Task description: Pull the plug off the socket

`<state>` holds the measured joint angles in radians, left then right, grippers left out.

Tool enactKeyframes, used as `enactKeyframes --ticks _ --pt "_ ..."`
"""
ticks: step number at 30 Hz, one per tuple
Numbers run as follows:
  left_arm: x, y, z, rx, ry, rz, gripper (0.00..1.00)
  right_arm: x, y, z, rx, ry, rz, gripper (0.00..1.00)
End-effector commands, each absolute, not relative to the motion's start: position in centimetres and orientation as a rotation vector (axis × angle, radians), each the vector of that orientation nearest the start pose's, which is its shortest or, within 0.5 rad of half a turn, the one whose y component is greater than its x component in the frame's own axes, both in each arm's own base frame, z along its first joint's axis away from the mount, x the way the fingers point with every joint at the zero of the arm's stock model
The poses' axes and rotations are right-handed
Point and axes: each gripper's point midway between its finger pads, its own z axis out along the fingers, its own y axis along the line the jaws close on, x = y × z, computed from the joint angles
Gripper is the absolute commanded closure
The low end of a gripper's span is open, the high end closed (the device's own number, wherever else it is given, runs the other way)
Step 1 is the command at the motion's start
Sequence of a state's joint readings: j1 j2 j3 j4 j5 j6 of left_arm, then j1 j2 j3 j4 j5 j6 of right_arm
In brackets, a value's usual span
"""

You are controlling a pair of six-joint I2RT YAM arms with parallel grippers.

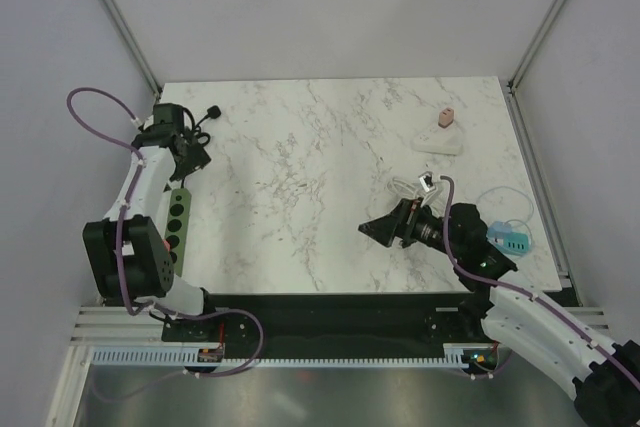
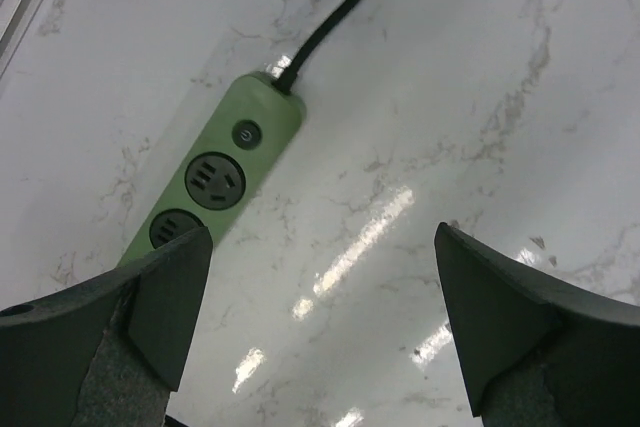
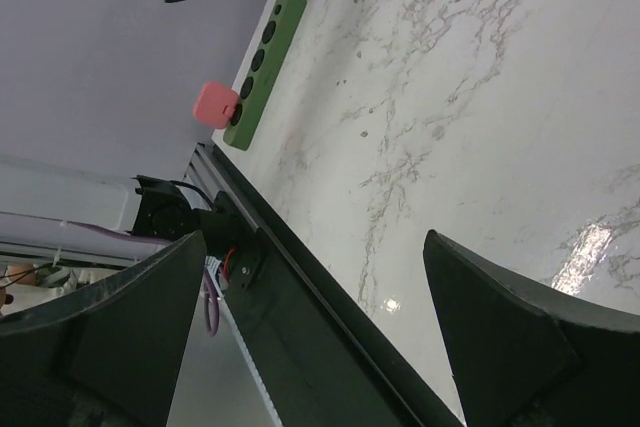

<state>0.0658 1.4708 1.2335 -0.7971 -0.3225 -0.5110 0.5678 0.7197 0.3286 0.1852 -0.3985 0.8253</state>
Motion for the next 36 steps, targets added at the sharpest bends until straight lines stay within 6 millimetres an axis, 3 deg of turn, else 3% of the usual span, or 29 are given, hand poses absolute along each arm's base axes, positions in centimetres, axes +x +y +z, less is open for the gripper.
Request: enactKeyframes --ticks 1,3,5,9,14,20,26,28,30,36 --pt "35.4 10.5 14.1 -0.903 2.309 0.334 0.00 18.1 23.2 18.4 -0.092 1.946 1.328 0.02" --pt "35.0 12.5 10.9 -0.988 2.365 0.319 0.02 17.6 23.2 18.8 -0.110 1.941 1.344 0.02" --pt "35.3 12.9 9.6 -1.017 2.392 0.282 0.05 17.1 23.3 19.1 -0.122 1.934 1.369 0.02" --pt "35.8 14.0 6.1 -0.923 2.506 0.306 0.06 16.2 23.4 19.7 -0.149 1.922 1.415 0.02" --pt "36.6 12.1 4.6 -0.814 2.577 0.137 0.09 15.9 23.2 20.0 -0.163 1.906 1.410 0.02" --pt "35.6 11.4 2.8 -0.787 2.621 0.106 0.12 16.0 23.2 19.9 -0.152 1.908 1.414 0.02" --pt "34.0 11.0 1.3 -0.834 2.667 0.129 0.30 16.0 23.2 19.8 -0.147 1.911 1.415 0.02" --pt "33.7 10.9 1.2 -0.849 2.669 0.121 0.41 16.1 23.1 19.7 -0.137 1.913 1.413 0.02" --pt "33.7 10.0 1.3 -0.852 2.667 0.073 0.53 16.1 23.1 19.4 -0.128 1.916 1.414 0.02" --pt "34.9 6.2 2.6 -0.788 2.650 -0.020 0.75 16.4 23.1 18.7 -0.099 1.937 1.404 0.02"
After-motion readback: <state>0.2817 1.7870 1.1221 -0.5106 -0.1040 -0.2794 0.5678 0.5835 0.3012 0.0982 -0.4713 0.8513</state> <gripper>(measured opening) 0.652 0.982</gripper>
